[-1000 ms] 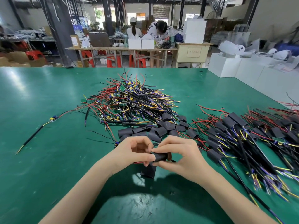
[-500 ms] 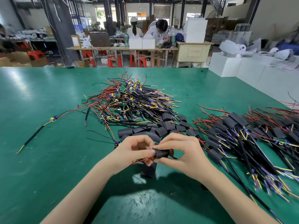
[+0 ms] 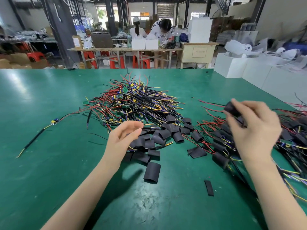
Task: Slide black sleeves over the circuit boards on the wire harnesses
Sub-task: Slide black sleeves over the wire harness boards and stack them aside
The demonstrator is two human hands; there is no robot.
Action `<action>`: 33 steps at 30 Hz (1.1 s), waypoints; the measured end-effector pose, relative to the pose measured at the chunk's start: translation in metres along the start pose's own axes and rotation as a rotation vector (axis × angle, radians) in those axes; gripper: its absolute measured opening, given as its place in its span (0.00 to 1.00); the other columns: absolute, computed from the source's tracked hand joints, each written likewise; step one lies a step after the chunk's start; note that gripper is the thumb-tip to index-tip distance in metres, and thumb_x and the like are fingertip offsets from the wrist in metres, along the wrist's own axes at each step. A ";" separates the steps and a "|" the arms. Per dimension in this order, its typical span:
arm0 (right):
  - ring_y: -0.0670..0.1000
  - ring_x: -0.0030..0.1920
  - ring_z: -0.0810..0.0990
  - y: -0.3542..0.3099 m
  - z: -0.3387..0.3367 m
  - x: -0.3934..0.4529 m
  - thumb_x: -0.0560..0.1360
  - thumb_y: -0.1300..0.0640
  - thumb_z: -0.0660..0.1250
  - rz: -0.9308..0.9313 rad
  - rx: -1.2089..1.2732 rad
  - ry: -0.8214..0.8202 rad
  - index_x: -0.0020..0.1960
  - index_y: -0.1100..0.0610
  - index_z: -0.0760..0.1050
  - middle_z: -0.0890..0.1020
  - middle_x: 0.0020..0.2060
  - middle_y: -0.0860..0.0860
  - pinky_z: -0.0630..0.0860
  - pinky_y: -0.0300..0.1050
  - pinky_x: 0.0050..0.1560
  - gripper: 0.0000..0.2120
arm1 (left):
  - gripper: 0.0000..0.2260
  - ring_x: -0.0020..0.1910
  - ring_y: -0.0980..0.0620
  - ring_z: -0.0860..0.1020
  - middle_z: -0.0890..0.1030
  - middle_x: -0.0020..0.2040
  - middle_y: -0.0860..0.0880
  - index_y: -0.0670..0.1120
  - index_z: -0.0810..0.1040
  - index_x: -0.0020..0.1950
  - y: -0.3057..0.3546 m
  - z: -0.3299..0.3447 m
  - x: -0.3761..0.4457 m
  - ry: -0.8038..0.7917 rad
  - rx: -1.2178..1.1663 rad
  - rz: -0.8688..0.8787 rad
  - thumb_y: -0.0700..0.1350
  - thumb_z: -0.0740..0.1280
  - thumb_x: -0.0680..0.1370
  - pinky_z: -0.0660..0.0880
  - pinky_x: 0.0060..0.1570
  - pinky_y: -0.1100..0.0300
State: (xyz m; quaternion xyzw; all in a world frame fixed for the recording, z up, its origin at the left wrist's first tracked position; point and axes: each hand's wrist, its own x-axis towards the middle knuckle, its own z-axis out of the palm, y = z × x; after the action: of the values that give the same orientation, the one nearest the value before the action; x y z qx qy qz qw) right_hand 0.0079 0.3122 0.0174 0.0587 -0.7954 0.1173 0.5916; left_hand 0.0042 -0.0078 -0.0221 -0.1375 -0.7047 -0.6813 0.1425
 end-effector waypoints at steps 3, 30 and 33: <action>0.65 0.47 0.75 0.024 0.002 -0.006 0.72 0.56 0.73 0.228 -0.222 -0.265 0.55 0.60 0.82 0.81 0.47 0.61 0.71 0.56 0.44 0.14 | 0.05 0.46 0.55 0.78 0.83 0.45 0.52 0.39 0.81 0.50 -0.003 -0.001 0.001 0.005 0.040 -0.021 0.34 0.67 0.77 0.75 0.47 0.62; 0.46 0.74 0.55 -0.069 0.061 -0.067 0.82 0.43 0.48 -0.238 0.250 -1.080 0.75 0.46 0.59 0.61 0.74 0.40 0.55 0.45 0.69 0.23 | 0.16 0.59 0.45 0.75 0.77 0.62 0.43 0.44 0.76 0.64 -0.036 -0.024 0.062 -0.053 0.940 -0.062 0.34 0.64 0.77 0.71 0.61 0.52; 0.51 0.63 0.67 -0.065 0.060 -0.063 0.83 0.50 0.52 -0.253 0.243 -1.003 0.71 0.48 0.67 0.72 0.66 0.43 0.63 0.45 0.57 0.18 | 0.18 0.66 0.42 0.69 0.76 0.64 0.43 0.46 0.75 0.67 -0.043 -0.029 0.072 -0.183 1.163 -0.100 0.36 0.64 0.78 0.70 0.63 0.48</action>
State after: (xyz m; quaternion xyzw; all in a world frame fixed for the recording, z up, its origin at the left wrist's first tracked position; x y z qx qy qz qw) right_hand -0.0139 0.2314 -0.0513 0.2714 -0.9481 0.0937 0.1369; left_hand -0.0788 -0.0381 -0.0329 -0.0619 -0.9775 -0.1745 0.1007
